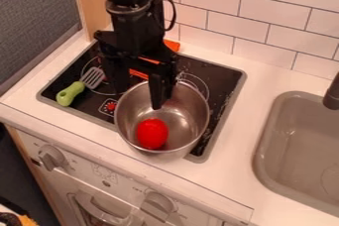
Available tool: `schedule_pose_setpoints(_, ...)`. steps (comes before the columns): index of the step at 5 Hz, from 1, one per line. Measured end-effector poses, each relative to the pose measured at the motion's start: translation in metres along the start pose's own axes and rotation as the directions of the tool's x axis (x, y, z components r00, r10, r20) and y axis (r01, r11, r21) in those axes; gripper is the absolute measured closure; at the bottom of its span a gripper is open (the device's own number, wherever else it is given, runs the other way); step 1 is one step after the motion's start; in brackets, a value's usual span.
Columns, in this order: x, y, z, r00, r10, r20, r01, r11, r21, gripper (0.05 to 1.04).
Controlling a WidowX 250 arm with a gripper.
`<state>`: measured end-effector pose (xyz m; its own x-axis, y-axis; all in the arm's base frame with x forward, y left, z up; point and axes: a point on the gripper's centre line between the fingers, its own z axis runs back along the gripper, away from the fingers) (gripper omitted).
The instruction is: Move the orange cloth in the right side of the burner
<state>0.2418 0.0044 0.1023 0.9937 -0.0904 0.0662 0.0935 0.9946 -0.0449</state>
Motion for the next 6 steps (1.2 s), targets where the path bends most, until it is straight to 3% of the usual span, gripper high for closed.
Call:
schedule_pose_setpoints(1, -0.001, 0.000, -0.005, 1.000, 0.001, -0.023, -0.001, 1.000, -0.003, 0.083)
schedule_pose_setpoints(3, 0.056, 0.070, -0.013, 0.986, 0.165, 0.012, -0.165, 0.985, 0.054, 0.083)
schedule_pose_setpoints(5, 0.111, 0.126, -0.043, 0.973, 0.230, 0.033, -0.233, 0.963, 0.133, 0.083)
schedule_pose_setpoints(6, 0.132, 0.136, -0.064, 0.967, 0.250, 0.048, -0.254, 0.958, 0.132, 0.083)
